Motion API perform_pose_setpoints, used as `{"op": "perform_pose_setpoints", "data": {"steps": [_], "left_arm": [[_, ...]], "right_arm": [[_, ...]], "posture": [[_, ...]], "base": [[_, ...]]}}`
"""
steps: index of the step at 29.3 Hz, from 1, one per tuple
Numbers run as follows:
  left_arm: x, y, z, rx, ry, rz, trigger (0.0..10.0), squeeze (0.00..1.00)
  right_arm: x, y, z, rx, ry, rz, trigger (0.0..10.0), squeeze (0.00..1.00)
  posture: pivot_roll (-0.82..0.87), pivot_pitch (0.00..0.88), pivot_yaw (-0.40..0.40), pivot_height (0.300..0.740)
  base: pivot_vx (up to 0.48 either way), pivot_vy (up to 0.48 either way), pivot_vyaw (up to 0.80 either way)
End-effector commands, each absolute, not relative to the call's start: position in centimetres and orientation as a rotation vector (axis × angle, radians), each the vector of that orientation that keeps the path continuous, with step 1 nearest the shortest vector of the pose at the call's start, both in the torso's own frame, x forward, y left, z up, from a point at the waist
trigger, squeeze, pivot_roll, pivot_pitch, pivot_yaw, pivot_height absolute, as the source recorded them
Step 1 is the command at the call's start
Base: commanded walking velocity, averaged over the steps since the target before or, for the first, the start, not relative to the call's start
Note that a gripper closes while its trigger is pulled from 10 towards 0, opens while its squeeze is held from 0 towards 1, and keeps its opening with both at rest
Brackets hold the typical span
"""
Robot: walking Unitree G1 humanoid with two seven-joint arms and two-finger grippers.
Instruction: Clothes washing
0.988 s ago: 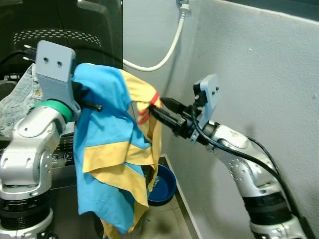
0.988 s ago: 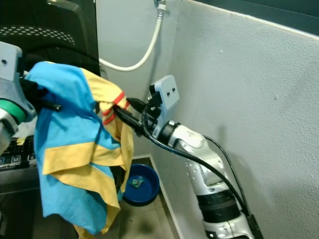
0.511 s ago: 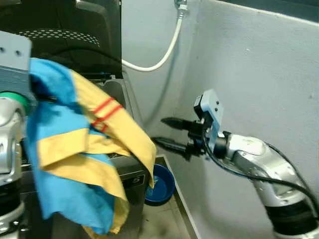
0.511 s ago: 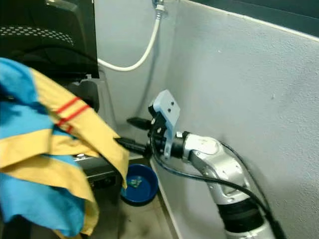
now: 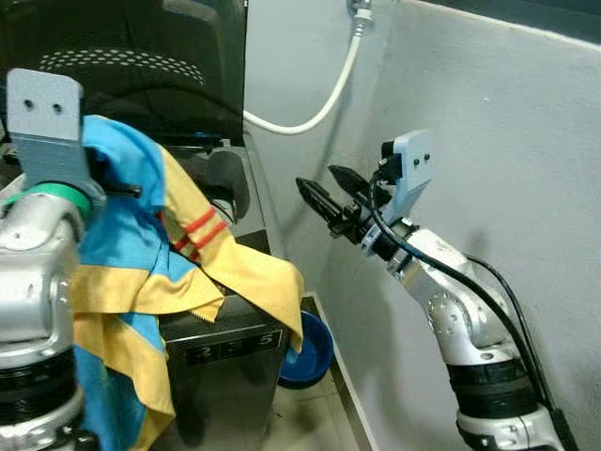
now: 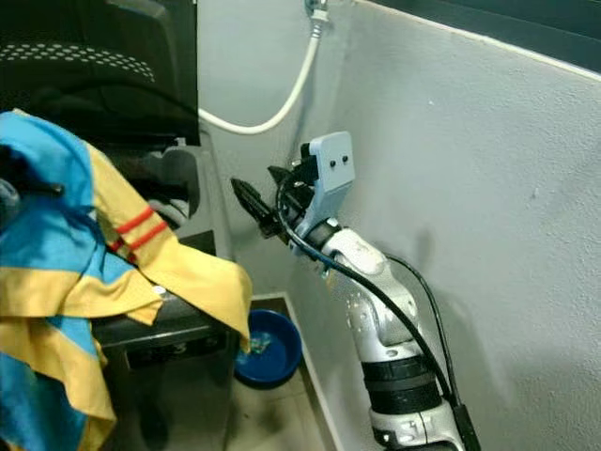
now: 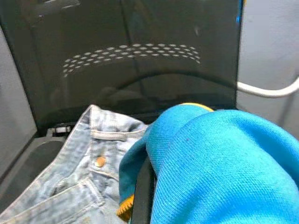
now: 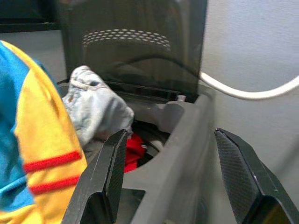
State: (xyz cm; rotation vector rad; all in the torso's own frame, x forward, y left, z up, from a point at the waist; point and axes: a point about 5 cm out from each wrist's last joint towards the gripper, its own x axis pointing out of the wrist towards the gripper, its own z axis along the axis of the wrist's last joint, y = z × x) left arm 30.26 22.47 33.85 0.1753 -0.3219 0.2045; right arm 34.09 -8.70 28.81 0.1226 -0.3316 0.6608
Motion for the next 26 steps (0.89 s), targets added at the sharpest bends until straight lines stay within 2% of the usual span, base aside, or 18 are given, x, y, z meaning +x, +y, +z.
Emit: {"op": "perform_pose_setpoints", "data": {"steps": [1,8,26], "left_arm": [[30.08,21.79,33.69,0.198,-0.325,0.197,10.0,0.00],[30.02,21.30,33.44,0.196,-0.334,0.182,10.0,0.00],[29.88,21.82,34.01,0.215,-0.346,0.202,10.0,0.00]], "right_arm": [[34.33,-9.07,28.18,0.127,-0.324,0.625,10.0,0.00],[34.66,-8.75,27.87,0.165,-0.327,0.582,10.0,0.00],[34.77,-8.56,27.84,0.187,-0.341,0.562,10.0,0.00]], "posture": [[0.12,0.004,-0.062,0.740],[0.12,0.000,-0.065,0.740],[0.12,0.000,-0.059,0.740]], "base": [[0.000,0.000,0.00],[0.000,0.081,0.00],[0.000,0.472,0.00]]}}
